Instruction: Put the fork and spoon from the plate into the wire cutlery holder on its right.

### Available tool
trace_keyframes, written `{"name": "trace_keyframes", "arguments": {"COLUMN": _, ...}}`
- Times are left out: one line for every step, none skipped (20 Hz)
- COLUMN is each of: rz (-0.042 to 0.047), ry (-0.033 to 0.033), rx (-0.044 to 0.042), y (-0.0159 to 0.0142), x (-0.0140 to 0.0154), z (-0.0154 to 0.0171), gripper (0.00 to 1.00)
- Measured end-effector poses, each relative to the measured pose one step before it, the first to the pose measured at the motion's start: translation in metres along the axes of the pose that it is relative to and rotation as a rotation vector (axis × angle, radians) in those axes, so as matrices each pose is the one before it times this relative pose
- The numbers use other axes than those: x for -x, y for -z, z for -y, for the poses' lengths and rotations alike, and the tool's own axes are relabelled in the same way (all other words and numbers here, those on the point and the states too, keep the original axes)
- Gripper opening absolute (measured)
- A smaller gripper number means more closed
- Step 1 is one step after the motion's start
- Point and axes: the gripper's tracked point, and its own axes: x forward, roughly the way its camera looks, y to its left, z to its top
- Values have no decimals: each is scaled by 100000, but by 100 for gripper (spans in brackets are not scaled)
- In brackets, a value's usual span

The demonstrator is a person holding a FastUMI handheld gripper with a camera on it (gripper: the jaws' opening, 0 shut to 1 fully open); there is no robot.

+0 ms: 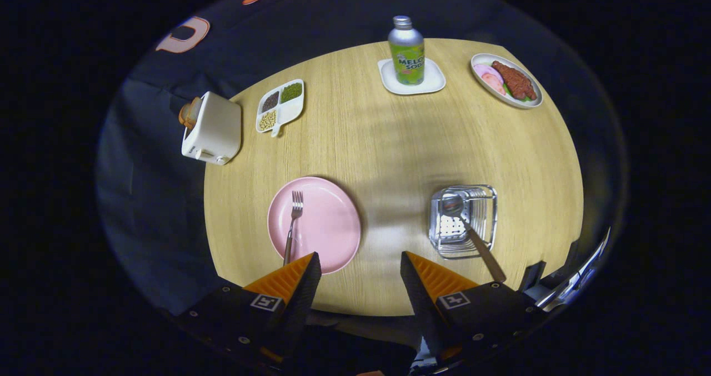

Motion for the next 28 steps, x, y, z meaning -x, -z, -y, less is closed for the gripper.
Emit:
{"name": "trace_keyframes", "arguments": {"rz": -1246, "ry": -672, "rx": 1109, "y": 321, "x": -563, "z": -946, "gripper": 87}}
{"name": "trace_keyframes", "arguments": {"rz": -1539, "ry": -658, "rx": 1370, "y": 308, "x": -794, "z": -1099, "gripper": 87}}
{"name": "trace_keyframes", "arguments": {"rz": -1258, "ry": -894, "rx": 1185, "y": 232, "x": -710, "z": -1107, "gripper": 87}}
{"name": "trace_keyframes", "arguments": {"rz": -1329, "ry": -556, "rx": 1304, "y": 259, "x": -748, "z": -1048, "gripper": 87}}
{"name": "trace_keyframes", "arguments": {"rz": -1053, "ry": 57, "rx": 515, "y": 94, "x": -819, "z": -806, "gripper": 87}}
{"name": "trace_keyframes", "arguments": {"rz": -1200, "ry": -78, "rx": 207, "y": 161, "x": -835, "z": -962, "gripper": 87}}
{"name": "trace_keyframes", "arguments": {"rz": -1326, "ry": -687, "rx": 176, "y": 70, "x": -887, "z": -999, "gripper": 87}}
{"name": "trace_keyframes", "arguments": {"rz": -1354, "ry": -333, "rx": 181, "y": 211, "x": -1046, "z": -894, "gripper": 87}}
{"name": "trace_keyframes", "arguments": {"rz": -1620, "ry": 37, "rx": 262, "y": 138, "x": -941, "z": -681, "gripper": 87}}
{"name": "trace_keyframes", "arguments": {"rz": -1515, "ry": -279, "rx": -246, "y": 218, "x": -808, "z": -894, "gripper": 87}}
{"name": "trace_keyframes", "arguments": {"rz": -1187, "ry": -182, "rx": -558, "y": 84, "x": -907, "z": -658, "gripper": 87}}
{"name": "trace_keyframes", "arguments": {"rz": -984, "ry": 352, "rx": -759, "y": 38, "x": -809, "z": -530, "gripper": 87}}
{"name": "trace_keyframes", "arguments": {"rz": -587, "ry": 1155, "rx": -747, "y": 43, "x": -849, "z": -343, "gripper": 87}}
{"name": "trace_keyframes", "arguments": {"rz": -511, "ry": 1397, "rx": -541, "y": 129, "x": -779, "z": -233, "gripper": 86}}
{"name": "trace_keyframes", "arguments": {"rz": -740, "ry": 941, "rx": -686, "y": 170, "x": -768, "z": -253, "gripper": 83}}
{"name": "trace_keyframes", "arguments": {"rz": -786, "ry": 723, "rx": -703, "y": 184, "x": -645, "z": -372, "gripper": 81}}
{"name": "trace_keyframes", "arguments": {"rz": -312, "ry": 1304, "rx": -58, "y": 50, "x": -582, "z": -264, "gripper": 76}}
{"name": "trace_keyframes", "arguments": {"rz": 152, "ry": 2206, "rx": -146, "y": -30, "x": -548, "z": 26, "gripper": 74}}
{"name": "trace_keyframes", "arguments": {"rz": 423, "ry": 2397, "rx": -612, "y": -62, "x": -461, "z": 158, "gripper": 68}}
{"name": "trace_keyframes", "arguments": {"rz": 702, "ry": 1663, "rx": -1508, "y": -59, "x": -408, "z": -54, "gripper": 62}}
{"name": "trace_keyframes", "arguments": {"rz": 1105, "ry": 1066, "rx": -1750, "y": -200, "x": -468, "z": -192, "gripper": 56}}
{"name": "trace_keyframes", "arguments": {"rz": 447, "ry": 1633, "rx": -1582, "y": 94, "x": -385, "z": -38, "gripper": 50}}
{"name": "trace_keyframes", "arguments": {"rz": 829, "ry": 1926, "rx": -996, "y": 21, "x": -422, "z": 7, "gripper": 45}}
{"name": "trace_keyframes", "arguments": {"rz": 1426, "ry": 2209, "rx": -232, "y": -35, "x": -355, "z": 129, "gripper": 39}}
{"name": "trace_keyframes", "arguments": {"rz": 1453, "ry": 2025, "rx": -980, "y": -90, "x": -223, "z": 210, "gripper": 32}}
{"name": "trace_keyframes", "arguments": {"rz": 2120, "ry": 750, "rx": -1832, "y": -99, "x": -275, "z": -131, "gripper": 29}}
{"name": "trace_keyframes", "arguments": {"rz": 2039, "ry": 943, "rx": -1198, "y": -75, "x": -266, "z": -47, "gripper": 25}}
{"name": "trace_keyframes", "arguments": {"rz": 1043, "ry": 1422, "rx": -703, "y": 242, "x": -163, "z": 153, "gripper": 21}}
